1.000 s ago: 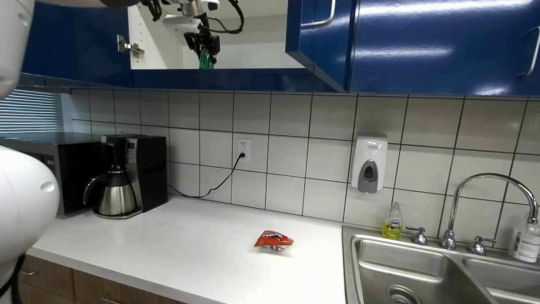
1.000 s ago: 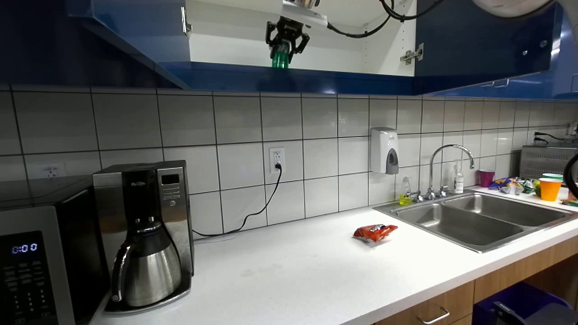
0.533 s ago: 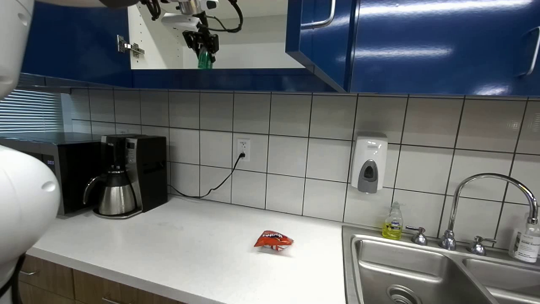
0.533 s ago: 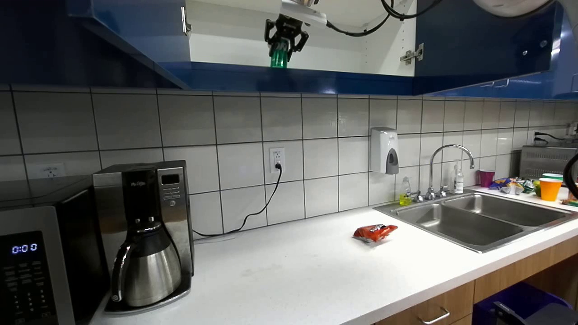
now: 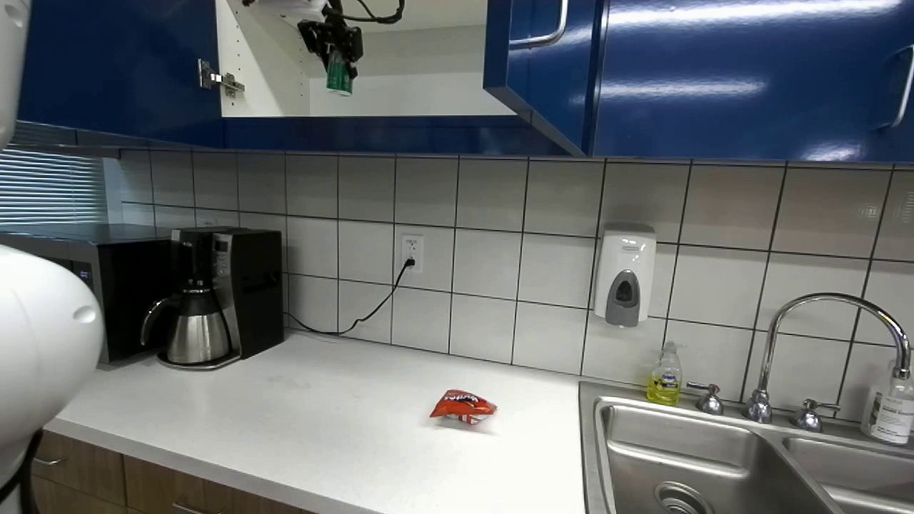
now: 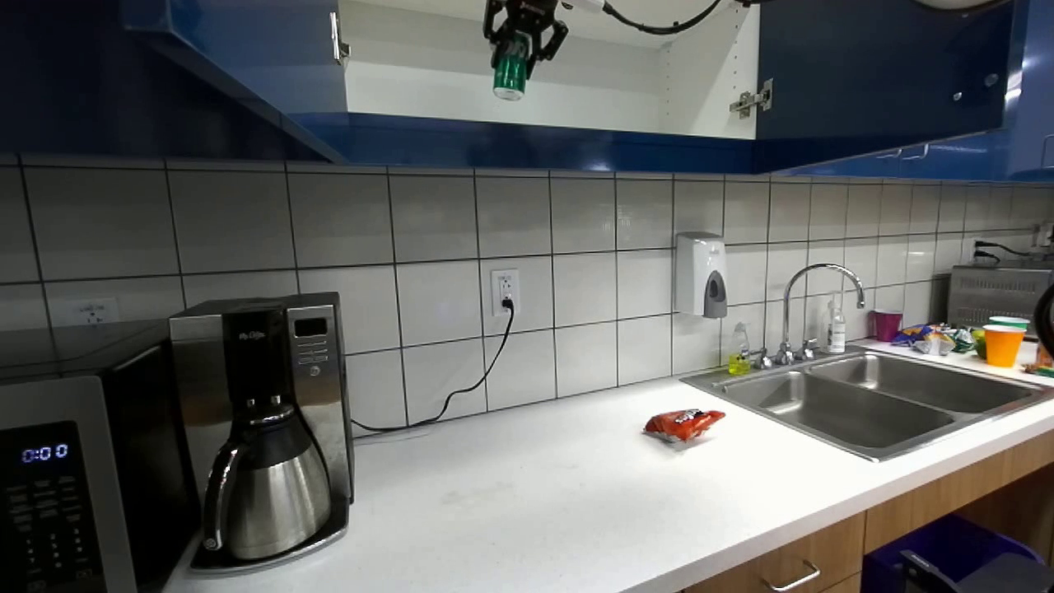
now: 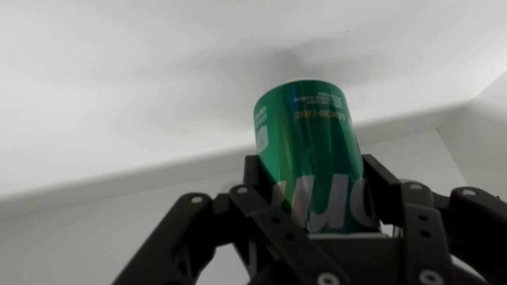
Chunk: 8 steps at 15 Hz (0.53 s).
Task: Remove the can from the cupboard
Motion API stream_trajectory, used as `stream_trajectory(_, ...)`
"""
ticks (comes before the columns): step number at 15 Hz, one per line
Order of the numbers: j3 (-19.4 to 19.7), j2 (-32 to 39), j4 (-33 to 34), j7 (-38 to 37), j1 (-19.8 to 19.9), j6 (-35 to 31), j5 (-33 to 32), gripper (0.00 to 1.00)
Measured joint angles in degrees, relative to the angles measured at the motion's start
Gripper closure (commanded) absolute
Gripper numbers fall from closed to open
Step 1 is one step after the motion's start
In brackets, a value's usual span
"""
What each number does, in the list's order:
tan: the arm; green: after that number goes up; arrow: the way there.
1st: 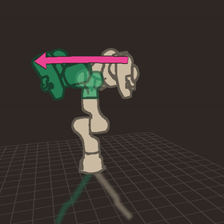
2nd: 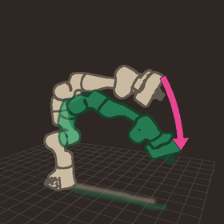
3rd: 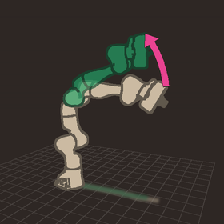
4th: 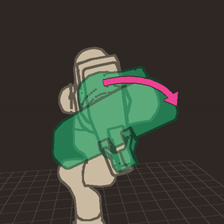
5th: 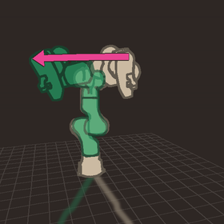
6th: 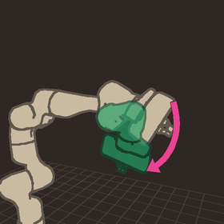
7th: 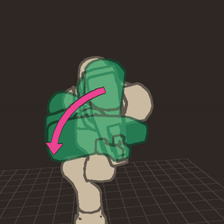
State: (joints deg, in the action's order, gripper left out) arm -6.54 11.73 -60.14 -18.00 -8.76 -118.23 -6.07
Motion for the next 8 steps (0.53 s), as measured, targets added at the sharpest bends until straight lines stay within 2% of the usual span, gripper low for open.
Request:
stream_trajectory(4, 0.3, -3.4, -0.9, 0.0, 0.0, 2.7, 0.0, 0.61)
stream_trajectory(8, 0.8, -9.0, -5.4, 0.0, 0.0, 5.1, 0.1, 0.61)
